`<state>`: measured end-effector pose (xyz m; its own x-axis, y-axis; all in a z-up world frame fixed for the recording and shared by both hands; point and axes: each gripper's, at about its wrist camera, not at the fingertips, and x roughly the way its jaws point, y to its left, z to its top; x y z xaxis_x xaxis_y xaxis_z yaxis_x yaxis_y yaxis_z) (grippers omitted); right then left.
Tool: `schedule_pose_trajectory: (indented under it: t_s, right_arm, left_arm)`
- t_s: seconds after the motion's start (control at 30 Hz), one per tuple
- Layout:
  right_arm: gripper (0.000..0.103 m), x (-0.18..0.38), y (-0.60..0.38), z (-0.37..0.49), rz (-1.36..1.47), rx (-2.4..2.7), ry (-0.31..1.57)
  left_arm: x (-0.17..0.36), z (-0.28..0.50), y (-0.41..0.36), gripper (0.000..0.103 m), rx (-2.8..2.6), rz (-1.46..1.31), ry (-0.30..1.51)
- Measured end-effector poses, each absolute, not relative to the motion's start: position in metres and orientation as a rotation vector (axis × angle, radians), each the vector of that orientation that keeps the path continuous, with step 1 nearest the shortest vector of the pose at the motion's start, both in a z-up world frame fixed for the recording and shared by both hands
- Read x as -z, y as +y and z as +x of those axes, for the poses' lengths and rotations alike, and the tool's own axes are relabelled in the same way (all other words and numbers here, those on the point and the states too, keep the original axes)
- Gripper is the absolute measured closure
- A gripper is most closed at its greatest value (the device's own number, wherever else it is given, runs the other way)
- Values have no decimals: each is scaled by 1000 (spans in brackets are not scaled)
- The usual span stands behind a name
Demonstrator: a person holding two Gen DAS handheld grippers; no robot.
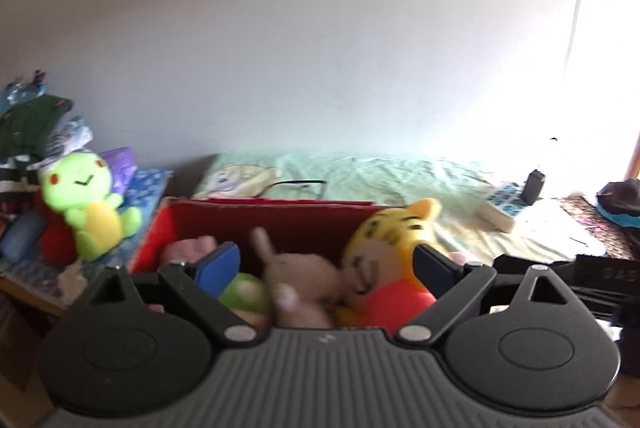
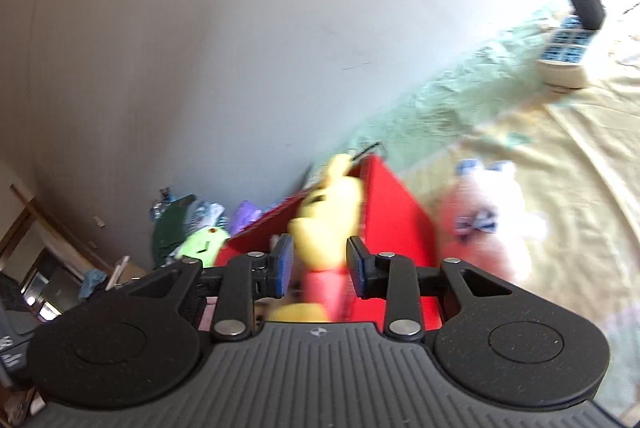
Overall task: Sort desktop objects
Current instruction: 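Move the right tool to the white bunny with blue plaid ears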
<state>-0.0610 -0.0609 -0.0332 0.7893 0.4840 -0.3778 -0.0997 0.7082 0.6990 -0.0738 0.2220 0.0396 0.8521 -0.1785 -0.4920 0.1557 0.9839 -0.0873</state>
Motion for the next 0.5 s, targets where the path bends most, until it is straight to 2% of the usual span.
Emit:
schedule_pose_trajectory:
  t_s: [0.33, 0.5]
  right_arm:
    - [70, 86, -174, -87, 760, -195, 769]
    - [70, 98, -199, -80, 757, -241, 809]
  left_arm:
    - [8, -76, 87, 9, 465, -53, 668]
    - [39, -68, 59, 9, 414, -27, 748]
